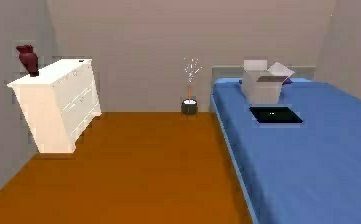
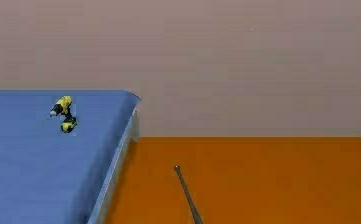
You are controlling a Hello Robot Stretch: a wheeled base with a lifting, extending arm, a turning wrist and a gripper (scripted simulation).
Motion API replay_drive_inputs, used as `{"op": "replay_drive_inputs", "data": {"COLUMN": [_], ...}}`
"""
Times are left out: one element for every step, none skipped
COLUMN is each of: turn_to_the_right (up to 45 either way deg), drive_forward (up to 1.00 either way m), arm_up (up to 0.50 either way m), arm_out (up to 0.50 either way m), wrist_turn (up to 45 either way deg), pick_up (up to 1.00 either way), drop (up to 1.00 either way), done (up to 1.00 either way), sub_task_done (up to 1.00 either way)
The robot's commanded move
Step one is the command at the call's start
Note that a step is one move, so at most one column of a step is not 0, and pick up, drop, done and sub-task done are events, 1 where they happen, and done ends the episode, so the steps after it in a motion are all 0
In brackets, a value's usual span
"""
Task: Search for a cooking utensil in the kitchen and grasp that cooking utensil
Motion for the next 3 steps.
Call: {"op": "replay_drive_inputs", "data": {"turn_to_the_right": [-45.0, -45.0, -21.0], "drive_forward": [0.0, 0.0, 0.0], "arm_up": [0.0, 0.0, 0.0], "arm_out": [0.0, 0.0, 0.0], "wrist_turn": [0.0, 0.0, 0.0], "pick_up": [0.0, 0.0, 0.0], "drop": [0.0, 0.0, 0.0], "done": [0.0, 0.0, 0.0], "sub_task_done": [0.0, 0.0, 0.0]}}
